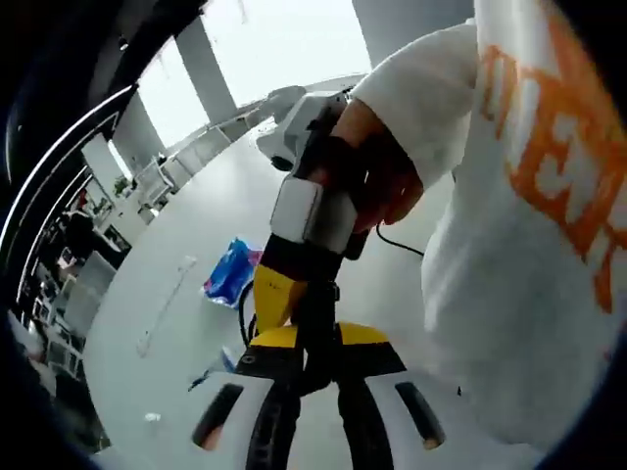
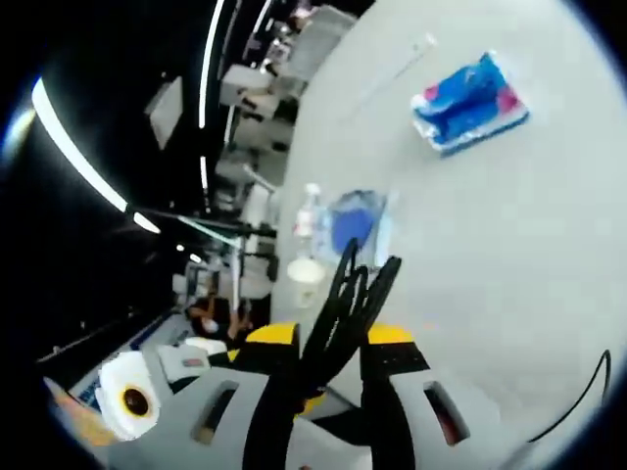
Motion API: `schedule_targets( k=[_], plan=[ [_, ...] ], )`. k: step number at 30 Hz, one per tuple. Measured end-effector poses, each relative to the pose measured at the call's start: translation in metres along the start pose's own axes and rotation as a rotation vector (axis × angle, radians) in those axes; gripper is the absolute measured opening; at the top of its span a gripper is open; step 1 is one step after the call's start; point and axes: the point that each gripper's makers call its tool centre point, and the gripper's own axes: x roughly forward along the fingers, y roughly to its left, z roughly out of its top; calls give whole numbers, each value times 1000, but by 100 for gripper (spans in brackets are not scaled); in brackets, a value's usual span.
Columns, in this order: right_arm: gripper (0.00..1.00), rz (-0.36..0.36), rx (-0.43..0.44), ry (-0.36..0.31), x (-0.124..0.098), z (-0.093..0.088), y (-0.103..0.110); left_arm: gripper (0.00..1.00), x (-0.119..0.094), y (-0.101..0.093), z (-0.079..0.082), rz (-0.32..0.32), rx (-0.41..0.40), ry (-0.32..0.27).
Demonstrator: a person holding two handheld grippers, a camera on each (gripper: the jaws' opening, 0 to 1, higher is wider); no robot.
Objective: Arrange the tabletop items into an orderly group along one side of the table until the central work area is clear of visible clutter.
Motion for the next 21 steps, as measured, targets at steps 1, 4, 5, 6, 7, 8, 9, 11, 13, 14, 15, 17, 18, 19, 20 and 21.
schedule_targets(
  k=[1, 4, 5, 6, 7, 8, 9, 11, 13, 14, 15, 17, 18, 19, 20, 21],
  plan=[
    [14, -3, -3, -5, -1, 0, 0, 9, 2, -2, -1, -2, 1, 1],
    [10, 6, -11, -14, -3, 2, 1, 9, 3, -2, 1, -16, -49, -24],
    [8, 16, -8, -23, -4, 3, 3, 10, 3, -2, 1, -17, -65, -27],
    [7, 26, -13, -37, -4, 5, 6, 10, 4, 0, 2, -11, -84, -38],
    [7, 29, -24, -43, -4, 7, 7, 10, 5, 0, 3, -17, -108, -50],
    [7, 12, -67, -32, -4, 7, 7, 10, 5, -1, 5, -34, -164, -75],
    [6, 8, -87, -27, -4, 8, 7, 11, 4, 0, 7, -34, -206, -98],
    [6, -21, -149, -30, -8, 13, 6, 12, 1, 6, 15, -32, -296, -172],
    [6, -42, -186, -34, -12, 17, 6, 15, -7, 19, 21, -31, -480, -268],
    [6, -39, -185, -36, -14, 18, 7, 19, -12, 25, 22, -29, -553, -313],
    [6, -32, -183, -44, -17, 20, 7, 22, -17, 34, 23, -26, -660, -372],
    [6, -7, -169, -63, -20, 24, 10, 31, -25, 48, 15, -12, -828, -429],
    [6, 19, -162, -73, -23, 26, 15, 37, -27, 52, 9, -6, -878, -439],
    [6, 38, -161, -77, -25, 27, 18, 43, -28, 55, 1, -3, -925, -440],
    [6, 56, -165, -83, -27, 28, 23, 51, -27, 56, -5, 6, -938, -430],
    [6, 93, -181, -92, -30, 29, 33, 55, -27, 58, -13, 26, -967, -423]
  ],
)
